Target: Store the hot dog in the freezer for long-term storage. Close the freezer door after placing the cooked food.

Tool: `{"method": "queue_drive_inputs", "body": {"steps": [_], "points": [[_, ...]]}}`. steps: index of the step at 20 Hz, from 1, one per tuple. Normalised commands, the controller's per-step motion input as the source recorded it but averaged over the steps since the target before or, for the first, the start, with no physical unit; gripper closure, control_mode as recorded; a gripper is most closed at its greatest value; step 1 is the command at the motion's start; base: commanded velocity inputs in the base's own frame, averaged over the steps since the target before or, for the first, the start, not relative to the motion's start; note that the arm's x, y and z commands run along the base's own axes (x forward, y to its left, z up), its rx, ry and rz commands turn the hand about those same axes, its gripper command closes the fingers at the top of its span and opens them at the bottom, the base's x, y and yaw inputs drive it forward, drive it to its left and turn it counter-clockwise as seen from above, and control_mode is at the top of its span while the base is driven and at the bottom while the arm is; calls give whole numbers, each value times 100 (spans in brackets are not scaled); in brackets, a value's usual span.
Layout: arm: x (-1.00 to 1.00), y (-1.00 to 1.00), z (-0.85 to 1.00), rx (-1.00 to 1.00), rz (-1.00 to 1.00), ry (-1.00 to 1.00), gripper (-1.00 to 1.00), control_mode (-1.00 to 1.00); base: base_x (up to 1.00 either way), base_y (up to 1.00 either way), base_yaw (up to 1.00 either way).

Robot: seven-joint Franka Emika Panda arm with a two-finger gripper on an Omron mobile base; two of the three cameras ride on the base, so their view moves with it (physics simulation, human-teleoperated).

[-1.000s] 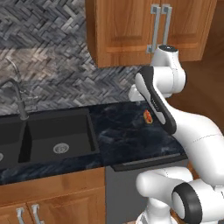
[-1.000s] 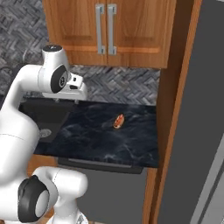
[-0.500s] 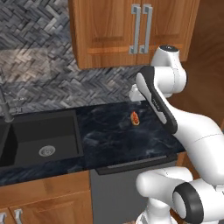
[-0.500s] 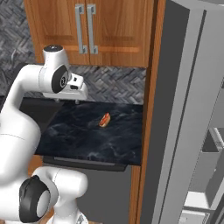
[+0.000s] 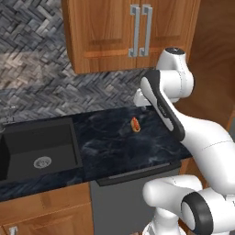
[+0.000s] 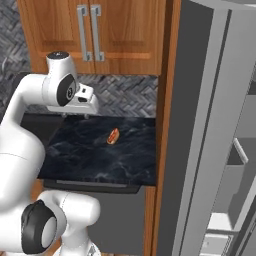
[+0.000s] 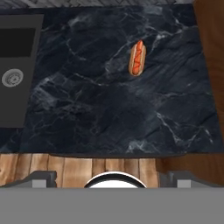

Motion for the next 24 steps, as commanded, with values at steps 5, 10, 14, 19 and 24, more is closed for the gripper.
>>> {"method": "queue_drive_inputs", "body": {"steps": [5,10,14,19,24], "points": [[0,0,0,0,0,0,-100,100,0,4,-23],[0,0,0,0,0,0,-100,100,6,15,-20],[0,0,0,0,0,0,-100,-100,2,3,-2],[6,0,0,0,0,0,-100,-100,0,0,0],[44,12,0,-3,-3,2,-100,-100,0,0,0]]}}
